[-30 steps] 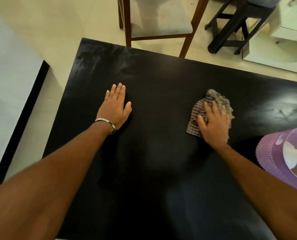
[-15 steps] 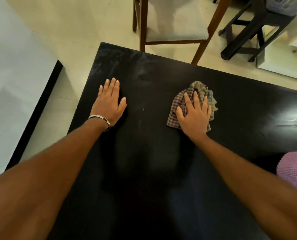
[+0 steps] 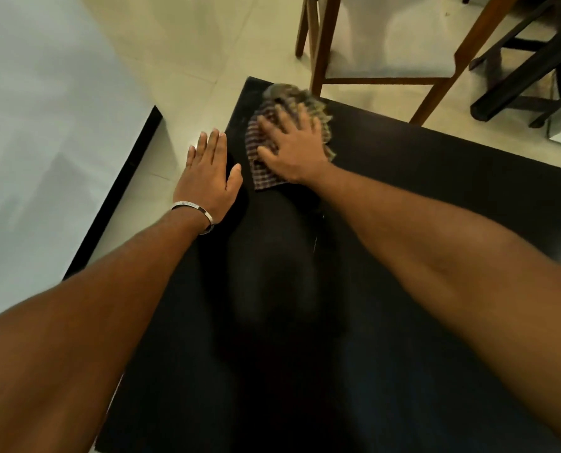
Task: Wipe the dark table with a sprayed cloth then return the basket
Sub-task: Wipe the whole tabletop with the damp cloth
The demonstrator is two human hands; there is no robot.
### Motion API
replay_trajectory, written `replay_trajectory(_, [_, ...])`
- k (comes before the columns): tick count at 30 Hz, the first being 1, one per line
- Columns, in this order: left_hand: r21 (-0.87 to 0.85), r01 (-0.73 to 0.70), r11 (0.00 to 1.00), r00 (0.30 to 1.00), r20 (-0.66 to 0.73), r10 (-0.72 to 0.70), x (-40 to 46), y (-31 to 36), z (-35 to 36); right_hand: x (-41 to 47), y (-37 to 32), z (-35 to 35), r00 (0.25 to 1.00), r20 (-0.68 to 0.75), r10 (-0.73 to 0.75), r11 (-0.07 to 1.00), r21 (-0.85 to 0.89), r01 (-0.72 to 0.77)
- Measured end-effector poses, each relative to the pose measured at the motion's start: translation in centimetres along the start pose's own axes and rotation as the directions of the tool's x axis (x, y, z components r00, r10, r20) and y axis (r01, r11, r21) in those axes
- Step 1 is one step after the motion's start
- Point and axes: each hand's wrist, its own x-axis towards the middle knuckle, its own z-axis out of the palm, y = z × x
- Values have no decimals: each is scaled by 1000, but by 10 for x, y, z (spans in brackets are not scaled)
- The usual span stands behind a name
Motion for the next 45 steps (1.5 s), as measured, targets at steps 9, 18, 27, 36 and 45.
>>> replay_trajectory(9, [1, 12, 1000, 1000, -27, -12, -7, -3, -4, -25, -44, 18, 952, -22, -306, 952, 0, 306])
replay_trajectory(18, [-48, 9, 999, 1000, 15, -8, -33, 21, 10, -94, 90, 17, 944, -143, 297, 952, 116, -282])
replay_trajectory(27, [-70, -42, 997, 995, 91, 48, -77, 54, 11, -182, -11, 45, 984, -100, 150, 985, 103, -140])
replay_trajectory(36, [-51, -30, 998, 987, 156, 38, -155, 115, 20, -297, -42, 77, 999, -31, -14, 982, 186, 20])
replay_trajectory(45, [-80, -65, 995, 973, 218, 81, -247, 174, 48, -432, 4, 100, 999, -31, 39, 987, 160, -34])
